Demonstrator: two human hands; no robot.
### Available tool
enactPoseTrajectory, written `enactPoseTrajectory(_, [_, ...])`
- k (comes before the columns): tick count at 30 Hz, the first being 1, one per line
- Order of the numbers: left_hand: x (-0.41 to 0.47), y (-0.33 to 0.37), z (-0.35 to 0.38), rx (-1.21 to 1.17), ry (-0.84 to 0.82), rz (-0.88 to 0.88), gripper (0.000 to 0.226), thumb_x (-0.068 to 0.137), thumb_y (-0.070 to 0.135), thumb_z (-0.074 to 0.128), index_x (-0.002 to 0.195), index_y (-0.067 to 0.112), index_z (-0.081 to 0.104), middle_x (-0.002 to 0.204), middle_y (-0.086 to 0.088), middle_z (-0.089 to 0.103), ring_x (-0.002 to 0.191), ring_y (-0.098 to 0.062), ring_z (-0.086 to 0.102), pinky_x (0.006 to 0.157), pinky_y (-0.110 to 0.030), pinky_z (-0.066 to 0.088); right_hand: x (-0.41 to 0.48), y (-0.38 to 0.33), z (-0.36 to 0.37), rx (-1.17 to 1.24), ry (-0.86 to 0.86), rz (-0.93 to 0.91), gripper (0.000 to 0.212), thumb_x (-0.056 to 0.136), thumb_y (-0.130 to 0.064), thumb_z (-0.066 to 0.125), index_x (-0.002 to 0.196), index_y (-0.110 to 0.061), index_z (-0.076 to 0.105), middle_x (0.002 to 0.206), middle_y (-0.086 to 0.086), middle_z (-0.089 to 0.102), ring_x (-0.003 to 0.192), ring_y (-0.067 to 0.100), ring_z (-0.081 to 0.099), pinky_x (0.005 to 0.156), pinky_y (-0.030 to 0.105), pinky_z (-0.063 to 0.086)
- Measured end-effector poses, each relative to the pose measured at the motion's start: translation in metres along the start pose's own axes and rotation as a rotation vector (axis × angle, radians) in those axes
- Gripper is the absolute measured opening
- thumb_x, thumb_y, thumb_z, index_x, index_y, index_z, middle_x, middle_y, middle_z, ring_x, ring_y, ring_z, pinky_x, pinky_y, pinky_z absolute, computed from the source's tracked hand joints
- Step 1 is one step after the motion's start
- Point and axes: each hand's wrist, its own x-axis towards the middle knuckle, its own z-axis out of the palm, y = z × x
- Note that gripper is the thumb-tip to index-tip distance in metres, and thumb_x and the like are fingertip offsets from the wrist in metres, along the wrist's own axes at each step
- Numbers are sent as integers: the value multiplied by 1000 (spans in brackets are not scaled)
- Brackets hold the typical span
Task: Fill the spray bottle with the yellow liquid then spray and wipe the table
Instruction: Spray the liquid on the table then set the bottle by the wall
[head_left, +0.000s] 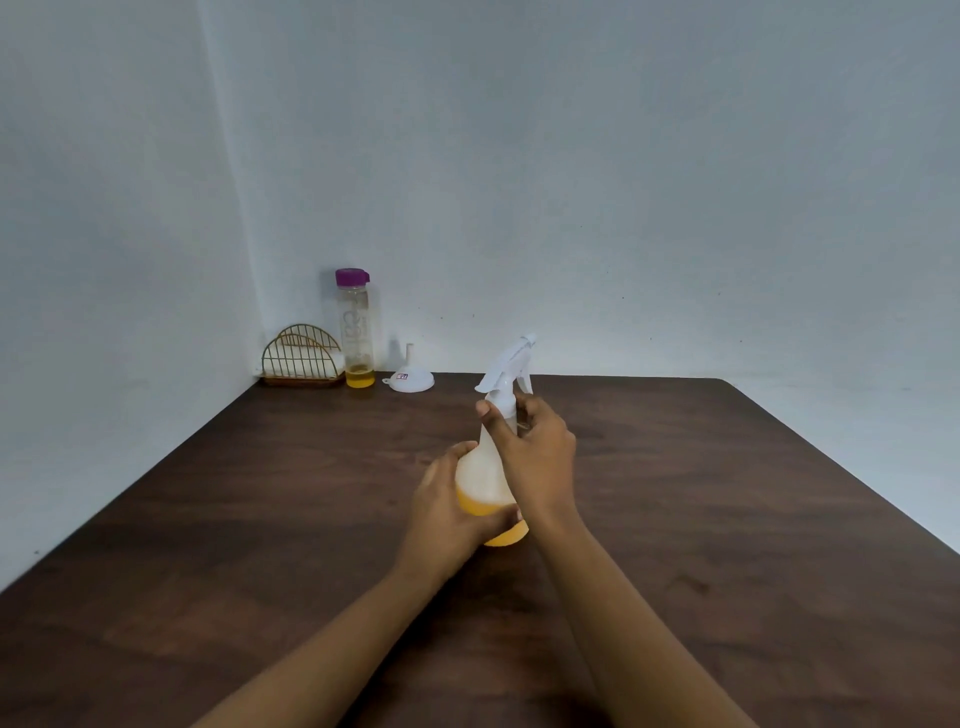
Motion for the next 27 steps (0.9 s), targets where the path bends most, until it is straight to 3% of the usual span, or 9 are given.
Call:
enactPoseTrajectory(5, [-15,12,13,70,-42,25,100,59,54,76,142,32,25,135,7,32,123,-13,40,95,-30,40,3,-13,-5,-26,60,122,67,72,-39,76,123,-19,38,116,-4,44,96,12,51,82,32,44])
enactPoseTrajectory(7, [-14,11,4,-34,-155,-22,111,55,63,75,145,31,18,135,8,37,121,-11,45,98,-31,43,9,-15,-10,-127,21,104,59,76,-31,68,128,-23,41,119,-3,46,101,17,54,88,37,46])
enactPoseTrajectory(9, [-14,9,-13,-109,-192,-71,107,62,64,72,147,32,16,125,9,49,114,-9,52,93,-27,46,12,-17,-20,-123,-30,94,39,78,-23,62,116,-23,53,106,0,56,94,20,58,83,40,50])
enactPoseTrajectory(12, [-12,-5,-43,288,-79,-51,85,78,62,59,147,28,22,133,6,49,126,-14,44,99,-32,41,16,-17,-46,39,-205,159,21,81,-10,59,97,-22,65,94,4,68,73,20,63,67,34,54])
enactPoseTrajectory(14, [-9,-20,-62,663,5,-72,78,85,58,52,148,23,21,147,-1,39,137,-21,32,108,-40,33,20,-17,-70,92,-326,148,26,83,-2,56,93,-24,66,102,5,71,63,21,61,64,36,53])
enactPoseTrajectory(16, [-6,-34,-72,800,20,-159,73,88,57,46,148,21,22,152,-6,31,141,-25,26,113,-45,26,20,-19,-93,111,-459,115,24,83,2,50,92,-14,66,108,5,71,60,26,55,58,34,50])
enactPoseTrajectory(20, [-3,-44,-73,862,-69,-279,69,90,62,34,147,25,23,157,-7,21,145,-27,15,115,-50,16,16,-24,-129,-1,-710,179,34,70,-12,51,100,-9,66,107,6,71,61,25,54,56,28,49])
enactPoseTrajectory(25, [-4,-44,-70,916,-108,-287,66,91,63,27,147,28,24,157,-6,19,145,-25,14,115,-53,13,6,-32,-151,-206,-868,290,19,88,-1,53,98,-10,66,103,19,68,50,3,58,48,23,46])
enactPoseTrajectory(27, [-4,-43,-70,923,-113,-293,66,91,63,27,147,28,23,157,-5,19,145,-25,14,115,-53,13,6,-29,-154,-266,-883,287,19,90,-2,53,97,-12,66,96,21,67,48,4,58,47,23,46])
